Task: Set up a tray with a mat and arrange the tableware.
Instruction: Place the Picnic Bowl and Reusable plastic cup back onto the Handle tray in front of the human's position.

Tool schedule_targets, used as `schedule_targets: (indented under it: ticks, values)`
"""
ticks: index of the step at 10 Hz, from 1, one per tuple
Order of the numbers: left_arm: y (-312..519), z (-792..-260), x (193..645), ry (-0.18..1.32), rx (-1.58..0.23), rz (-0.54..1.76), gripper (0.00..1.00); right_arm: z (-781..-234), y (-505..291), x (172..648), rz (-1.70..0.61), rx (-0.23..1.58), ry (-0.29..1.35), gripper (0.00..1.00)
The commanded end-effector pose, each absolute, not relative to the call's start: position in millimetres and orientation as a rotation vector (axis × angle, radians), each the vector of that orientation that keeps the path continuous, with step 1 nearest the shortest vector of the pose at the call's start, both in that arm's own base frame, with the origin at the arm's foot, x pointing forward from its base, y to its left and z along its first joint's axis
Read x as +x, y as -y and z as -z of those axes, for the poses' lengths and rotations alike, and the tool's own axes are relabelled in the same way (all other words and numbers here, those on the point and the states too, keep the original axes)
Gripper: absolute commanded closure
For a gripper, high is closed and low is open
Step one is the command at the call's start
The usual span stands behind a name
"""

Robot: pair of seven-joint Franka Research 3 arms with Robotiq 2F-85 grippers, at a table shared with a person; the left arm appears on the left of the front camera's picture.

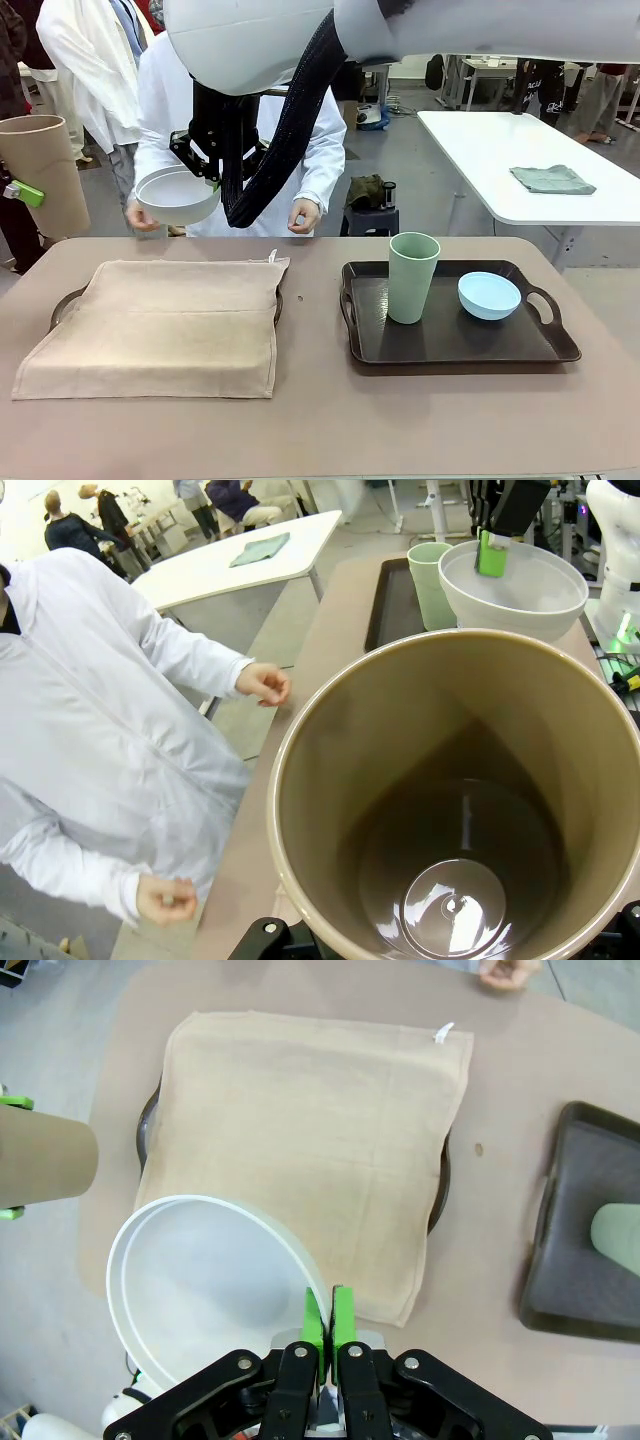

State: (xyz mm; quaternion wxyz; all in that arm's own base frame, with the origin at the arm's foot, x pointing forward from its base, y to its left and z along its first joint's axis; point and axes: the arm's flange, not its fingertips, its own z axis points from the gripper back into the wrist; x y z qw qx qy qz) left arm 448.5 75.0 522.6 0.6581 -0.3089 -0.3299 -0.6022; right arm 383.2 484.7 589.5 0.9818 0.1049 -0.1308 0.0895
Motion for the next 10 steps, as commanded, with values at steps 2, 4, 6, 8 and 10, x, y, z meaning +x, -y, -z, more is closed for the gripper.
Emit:
schedule_targets:
  ticks: [2, 4, 6, 8, 10]
  values:
    - [-75.3, -512.6, 454.3, 0.767, -0.698, 1.376, 0.16, -577.6, -483.8, 388.8, -0.190, 0.214, 0.253, 0.96]
    - [-69.9, -482.8, 464.8, 0.796, -0.722, 1.442, 0.16, -551.9, -484.8, 399.9, -0.198, 0.211, 0.243, 0.96]
    - [-65.4, -452.7, 468.4, 0.850, -0.762, 1.505, 0.16, -525.6, -486.5, 408.7, -0.204, 0.219, 0.235, 0.96]
    - [-61.5, -419.9, 478.6, 0.871, -0.752, 1.520, 0.16, -497.1, -482.1, 420.5, -0.217, 0.210, 0.240, 0.96]
    - [-62.3, -397.7, 489.0, 0.864, -0.785, 1.508, 0.16, -472.5, -476.1, 430.6, -0.239, 0.221, 0.249, 0.96]
